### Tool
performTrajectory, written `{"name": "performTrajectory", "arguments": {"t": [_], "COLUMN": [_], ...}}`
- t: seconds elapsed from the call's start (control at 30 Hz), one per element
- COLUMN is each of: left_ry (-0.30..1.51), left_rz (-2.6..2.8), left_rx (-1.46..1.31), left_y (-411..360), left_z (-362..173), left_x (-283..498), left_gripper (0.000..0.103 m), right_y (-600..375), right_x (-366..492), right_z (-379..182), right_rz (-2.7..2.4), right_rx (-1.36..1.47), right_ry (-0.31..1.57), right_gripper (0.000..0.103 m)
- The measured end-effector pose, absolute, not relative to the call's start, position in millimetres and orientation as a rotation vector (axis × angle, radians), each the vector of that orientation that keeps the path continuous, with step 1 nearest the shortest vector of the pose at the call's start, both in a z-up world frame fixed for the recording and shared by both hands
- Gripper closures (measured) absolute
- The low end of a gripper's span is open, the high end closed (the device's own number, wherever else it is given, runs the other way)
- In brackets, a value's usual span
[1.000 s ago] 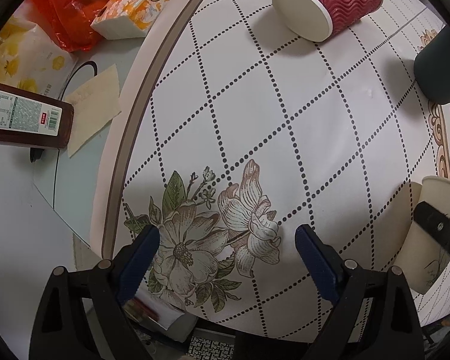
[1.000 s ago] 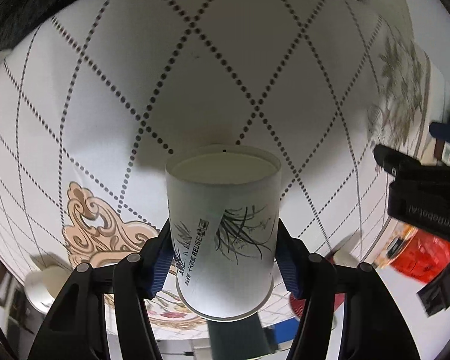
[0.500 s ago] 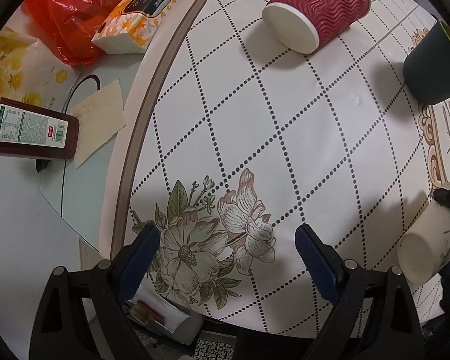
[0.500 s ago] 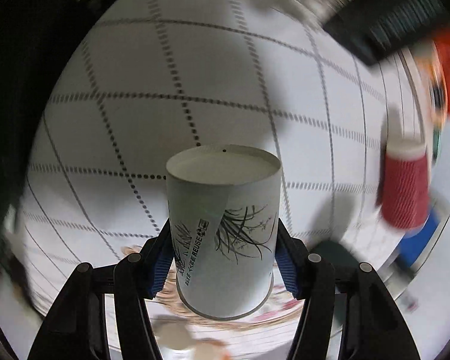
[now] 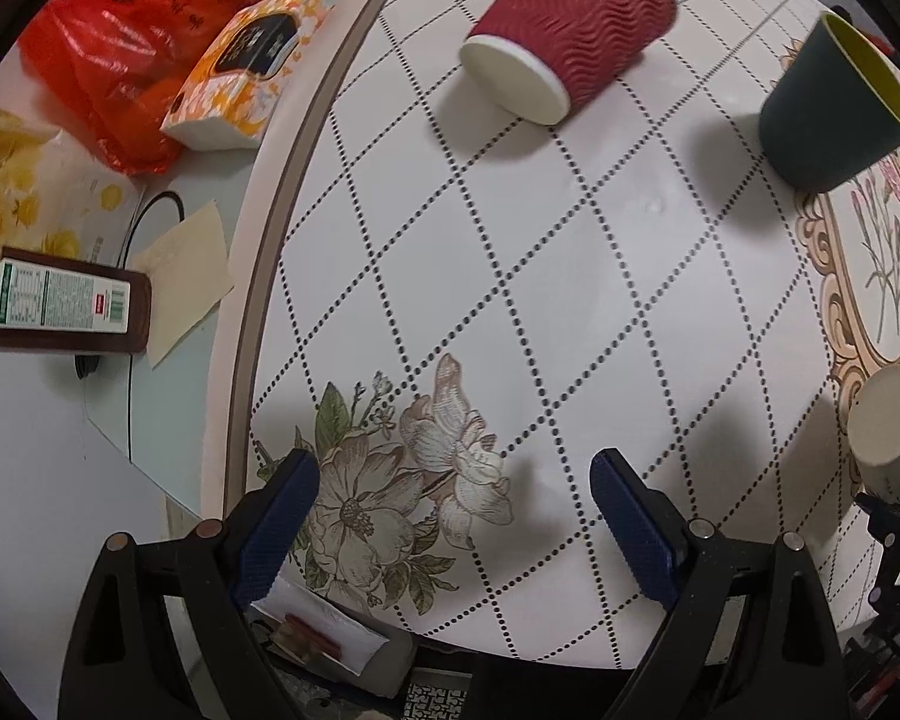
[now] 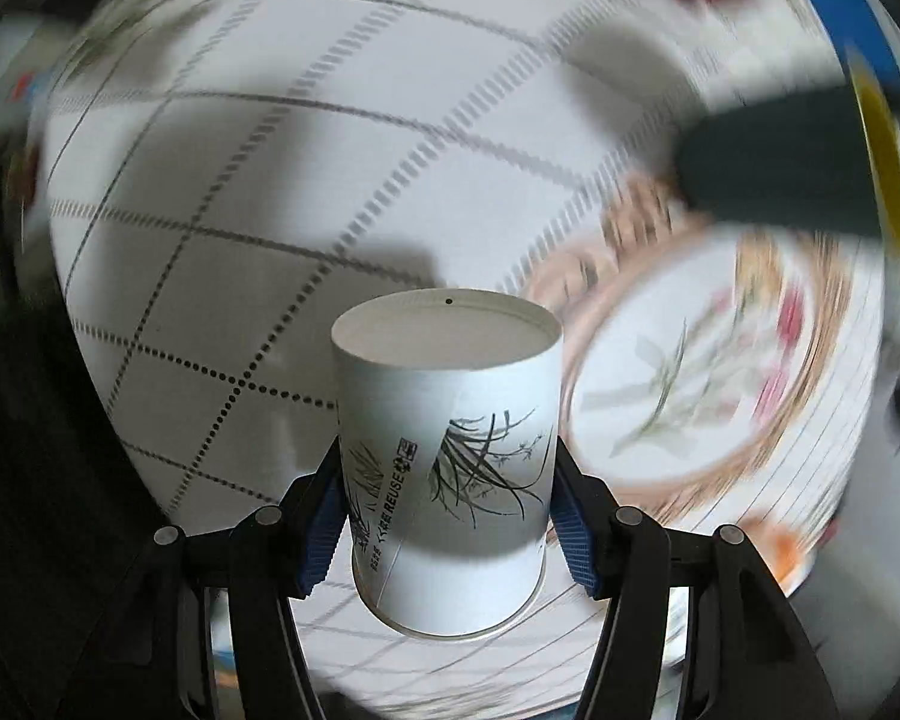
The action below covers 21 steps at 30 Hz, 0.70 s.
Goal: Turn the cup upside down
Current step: 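Lift the white cup with the right gripper and rotate it rim-down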
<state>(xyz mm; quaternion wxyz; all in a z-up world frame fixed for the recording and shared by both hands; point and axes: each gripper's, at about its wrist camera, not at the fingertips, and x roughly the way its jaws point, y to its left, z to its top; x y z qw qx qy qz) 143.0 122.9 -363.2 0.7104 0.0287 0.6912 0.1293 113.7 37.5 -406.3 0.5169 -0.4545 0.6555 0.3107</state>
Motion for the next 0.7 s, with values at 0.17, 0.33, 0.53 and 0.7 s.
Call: {"name": "performTrajectory", "arguments": {"t": [0.17,0.33,0.53,0.7], "left_ry": [1.524,1.519,1.520,1.524], "left_rz": [0.262,0.244,0.228,0.225], "left_rx": [0.090,0.104,0.119,0.122], "left_y": [107.8,98.1,93.1,90.4], "left_z": [-359.0,-357.0,-358.3,-358.9], "left_x": [146.0,148.1,147.8,147.0], "left_gripper": [0.010,0.010,0.010,0.010], "right_y": [14.5,-7.8,-40.4,-88.9], "right_x": [135.3,139.7,151.2,159.4], "right_z": [-410.4,-416.0,-425.3,-431.1], "right_rz": [0.591,0.478,0.384,0.349], "right_rx": [-0.839,-0.629,-0.398,-0.328], "right_ry": [1.756,1.882,1.997,2.027], "right_gripper": [0.039,0.039,0.038,0.036]}}
